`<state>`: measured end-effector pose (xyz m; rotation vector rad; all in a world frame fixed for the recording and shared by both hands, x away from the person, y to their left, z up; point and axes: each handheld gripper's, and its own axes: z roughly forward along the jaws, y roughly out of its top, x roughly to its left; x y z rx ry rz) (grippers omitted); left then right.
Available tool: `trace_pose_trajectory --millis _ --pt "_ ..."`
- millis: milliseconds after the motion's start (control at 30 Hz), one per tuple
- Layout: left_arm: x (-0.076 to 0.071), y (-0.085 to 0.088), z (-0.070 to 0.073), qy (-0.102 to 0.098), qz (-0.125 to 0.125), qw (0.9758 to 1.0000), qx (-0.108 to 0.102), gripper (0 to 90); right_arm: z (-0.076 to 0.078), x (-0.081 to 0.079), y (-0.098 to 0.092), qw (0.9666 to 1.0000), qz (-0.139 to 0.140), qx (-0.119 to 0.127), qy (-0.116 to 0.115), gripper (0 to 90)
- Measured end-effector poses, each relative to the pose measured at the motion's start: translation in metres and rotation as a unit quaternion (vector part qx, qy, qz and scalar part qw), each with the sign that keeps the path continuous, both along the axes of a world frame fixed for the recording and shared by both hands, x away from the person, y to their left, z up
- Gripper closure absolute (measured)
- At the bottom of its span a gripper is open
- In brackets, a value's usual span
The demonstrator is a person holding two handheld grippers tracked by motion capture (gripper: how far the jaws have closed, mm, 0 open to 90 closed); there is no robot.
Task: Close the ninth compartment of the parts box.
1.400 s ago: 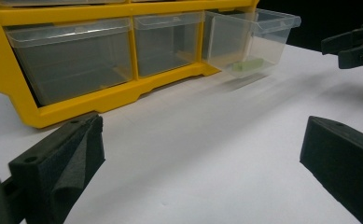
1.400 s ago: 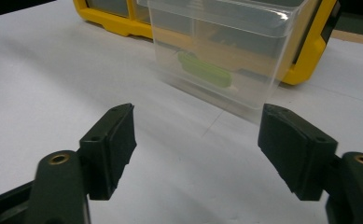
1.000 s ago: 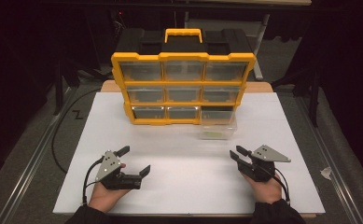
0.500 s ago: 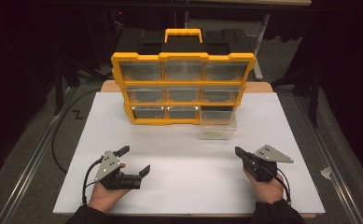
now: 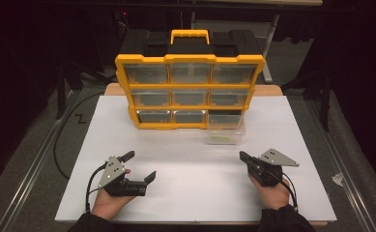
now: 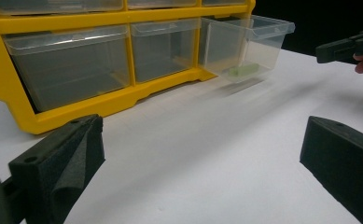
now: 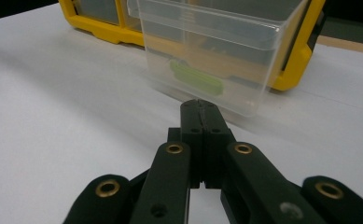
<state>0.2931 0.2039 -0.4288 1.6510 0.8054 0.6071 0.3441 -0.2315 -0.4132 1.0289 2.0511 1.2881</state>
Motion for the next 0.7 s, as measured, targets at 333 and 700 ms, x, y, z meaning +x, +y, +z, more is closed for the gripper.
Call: trace_pose_trajectory --millis 333,700 --pt "0.001 0.001 0.0 0.0 0.0 1.0 0.0 0.2 -0.002 0.012 0.023 1.0 0.005 -0.007 -0.001 90.0" --pt "0.0 0.003 0.001 -0.002 0.001 1.0 -0.003 0.2 -0.006 0.028 0.042 0.9997 0.005 -0.022 0.003 90.0"
